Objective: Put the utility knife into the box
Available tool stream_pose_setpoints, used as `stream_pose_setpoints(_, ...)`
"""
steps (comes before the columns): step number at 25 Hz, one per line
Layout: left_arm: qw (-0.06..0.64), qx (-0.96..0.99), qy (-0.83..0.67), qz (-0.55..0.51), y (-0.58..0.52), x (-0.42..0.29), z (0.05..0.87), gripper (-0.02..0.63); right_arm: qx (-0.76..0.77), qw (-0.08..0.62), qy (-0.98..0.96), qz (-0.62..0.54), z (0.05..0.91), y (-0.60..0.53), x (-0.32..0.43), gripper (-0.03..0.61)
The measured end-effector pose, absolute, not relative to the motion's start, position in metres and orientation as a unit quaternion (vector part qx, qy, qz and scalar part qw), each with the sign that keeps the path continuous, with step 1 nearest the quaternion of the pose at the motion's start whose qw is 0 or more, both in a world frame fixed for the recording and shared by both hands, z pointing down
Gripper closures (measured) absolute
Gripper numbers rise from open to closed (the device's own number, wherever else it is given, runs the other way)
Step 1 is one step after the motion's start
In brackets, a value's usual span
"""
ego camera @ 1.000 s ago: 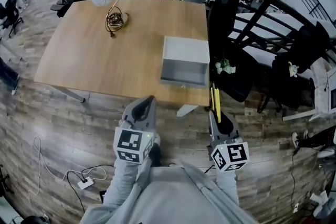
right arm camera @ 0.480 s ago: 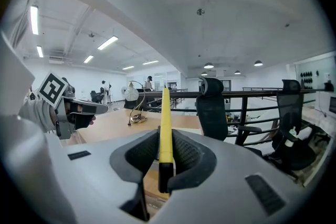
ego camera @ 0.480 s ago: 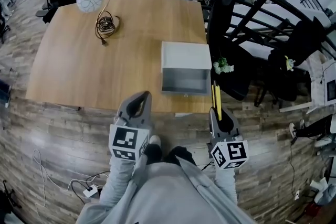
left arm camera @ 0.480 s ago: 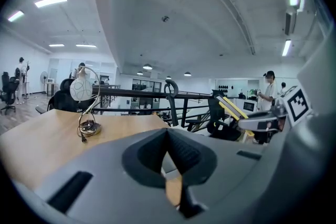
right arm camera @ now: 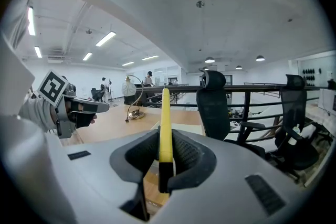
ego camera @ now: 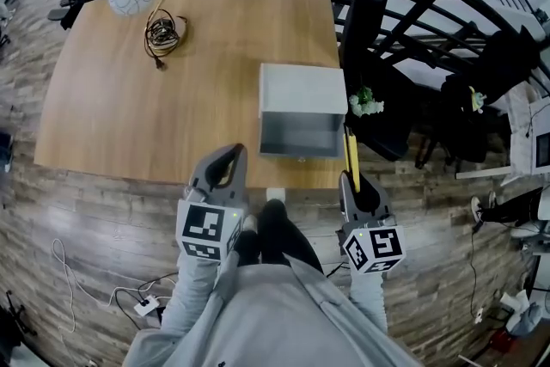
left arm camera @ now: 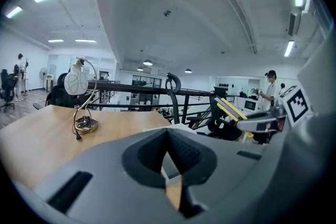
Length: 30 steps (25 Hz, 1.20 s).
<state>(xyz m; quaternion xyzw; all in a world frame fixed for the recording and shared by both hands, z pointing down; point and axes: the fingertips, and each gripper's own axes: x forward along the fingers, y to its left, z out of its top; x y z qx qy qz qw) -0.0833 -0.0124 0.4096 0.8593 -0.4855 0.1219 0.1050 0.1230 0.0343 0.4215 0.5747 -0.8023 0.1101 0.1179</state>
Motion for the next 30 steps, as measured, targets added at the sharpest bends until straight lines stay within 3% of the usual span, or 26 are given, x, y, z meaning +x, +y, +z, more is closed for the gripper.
stream_pose_setpoints(14,0.093,0.847,-0.508,0.121,-0.135,-0.055,0.388,0.595,0.529,0.105,-0.835,0.108,0.409,-0.102,0.137,0.494)
stream_pose_setpoints(30,0.086,0.843,-0.517,0.12,-0.18,-0.038,0.373,0.595,0.491,0.109,-0.859,0.092,0.394,-0.15,0.138,0.495)
